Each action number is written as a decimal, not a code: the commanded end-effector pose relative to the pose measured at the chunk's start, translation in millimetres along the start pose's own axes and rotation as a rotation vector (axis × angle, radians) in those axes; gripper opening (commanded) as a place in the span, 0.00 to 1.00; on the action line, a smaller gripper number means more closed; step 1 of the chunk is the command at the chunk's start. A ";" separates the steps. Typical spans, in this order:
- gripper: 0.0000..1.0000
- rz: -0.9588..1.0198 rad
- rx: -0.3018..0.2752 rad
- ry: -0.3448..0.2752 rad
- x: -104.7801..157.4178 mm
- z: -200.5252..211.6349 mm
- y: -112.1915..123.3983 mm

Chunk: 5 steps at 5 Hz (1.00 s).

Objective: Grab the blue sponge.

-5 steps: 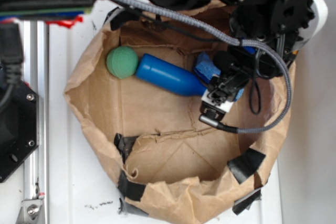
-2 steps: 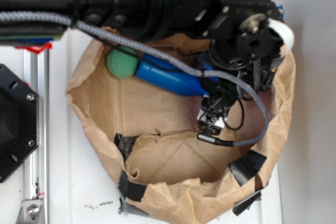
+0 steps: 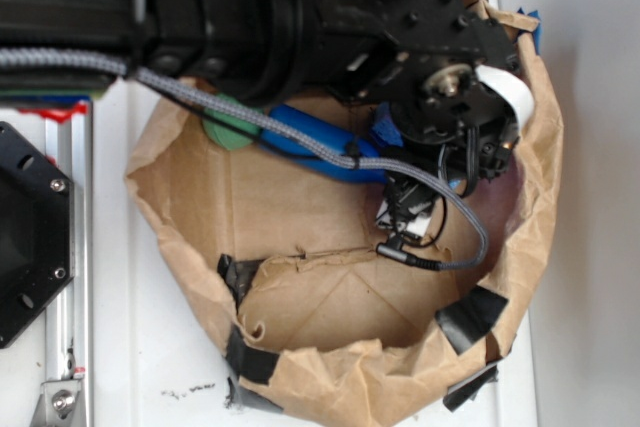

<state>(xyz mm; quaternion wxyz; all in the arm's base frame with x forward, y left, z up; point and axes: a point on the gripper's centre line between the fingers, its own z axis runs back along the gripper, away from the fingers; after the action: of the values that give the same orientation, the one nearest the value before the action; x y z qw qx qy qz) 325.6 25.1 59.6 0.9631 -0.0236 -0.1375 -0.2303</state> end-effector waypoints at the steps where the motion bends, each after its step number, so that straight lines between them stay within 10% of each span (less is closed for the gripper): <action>1: 1.00 0.080 0.041 -0.080 18.3 27.7 8.3; 5: 1.00 0.204 0.013 -0.037 22.8 17.0 3.3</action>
<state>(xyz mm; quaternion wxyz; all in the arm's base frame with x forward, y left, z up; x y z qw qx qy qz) 333.7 26.0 60.7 0.9829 -0.0393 -0.1277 -0.1264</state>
